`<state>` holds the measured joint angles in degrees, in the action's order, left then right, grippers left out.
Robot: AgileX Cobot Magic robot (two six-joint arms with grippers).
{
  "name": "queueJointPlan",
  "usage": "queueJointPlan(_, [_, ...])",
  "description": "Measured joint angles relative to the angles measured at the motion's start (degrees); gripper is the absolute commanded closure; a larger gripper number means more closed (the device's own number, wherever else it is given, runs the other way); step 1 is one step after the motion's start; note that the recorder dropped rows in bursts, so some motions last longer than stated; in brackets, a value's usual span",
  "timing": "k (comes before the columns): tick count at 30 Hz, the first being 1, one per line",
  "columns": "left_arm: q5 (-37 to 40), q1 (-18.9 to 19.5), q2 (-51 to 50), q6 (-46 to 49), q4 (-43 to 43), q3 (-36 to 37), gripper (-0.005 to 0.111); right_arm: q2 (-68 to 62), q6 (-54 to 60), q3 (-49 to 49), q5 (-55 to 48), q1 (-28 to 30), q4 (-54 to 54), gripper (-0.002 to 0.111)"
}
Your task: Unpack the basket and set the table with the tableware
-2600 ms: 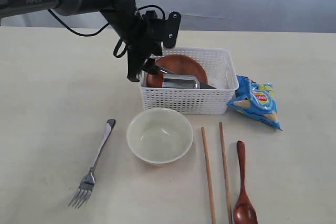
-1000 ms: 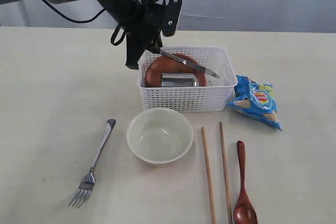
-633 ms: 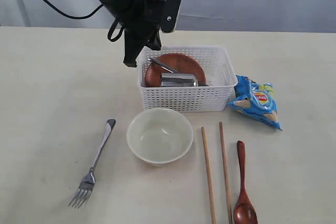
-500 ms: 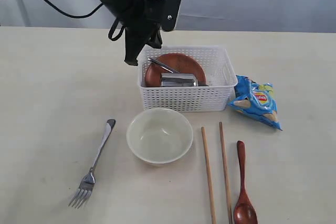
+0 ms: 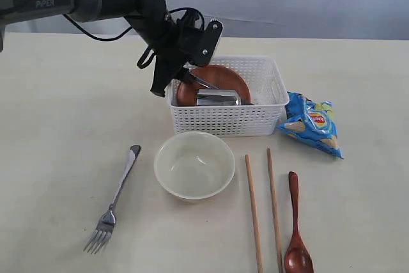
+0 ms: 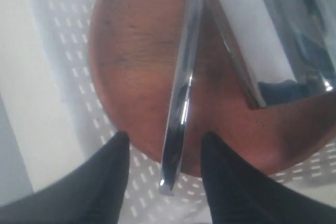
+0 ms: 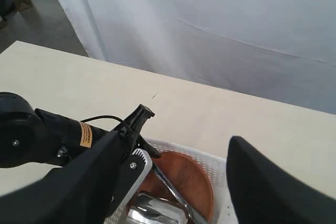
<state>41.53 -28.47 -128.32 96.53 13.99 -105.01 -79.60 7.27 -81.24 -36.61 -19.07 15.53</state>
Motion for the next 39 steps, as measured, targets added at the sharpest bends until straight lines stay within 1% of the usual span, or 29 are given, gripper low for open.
queueJointPlan(7, [-1.55, -1.17, -1.64, 3.97, 0.65, 0.00, 0.065, 0.00, 0.00, 0.00, 0.00, 0.00, 0.00, 0.051])
queueJointPlan(9, [-2.43, -1.73, -1.96, 4.31, 0.65, -0.14, 0.068, 0.00, 0.00, 0.00, 0.00, 0.00, 0.00, 0.051])
queueJointPlan(11, [-2.55, -2.02, -2.26, 4.42, 0.65, -0.32, 0.076, 0.00, 0.00, 0.00, 0.00, 0.00, 0.00, 0.051])
queueJointPlan(16, [-2.81, -2.13, -2.96, 4.42, 0.65, -0.42, 0.106, 0.00, 0.00, 0.00, 0.00, 0.00, 0.00, 0.051])
queueJointPlan(30, [-3.54, -2.13, -2.72, 4.42, 0.65, -0.45, 0.107, 0.00, 0.00, 0.00, 0.00, 0.00, 0.00, 0.051])
queueJointPlan(39, [-3.31, -2.13, 1.57, 2.96, 0.65, -0.34, 0.107, 0.00, 0.00, 0.00, 0.00, 0.00, 0.00, 0.051])
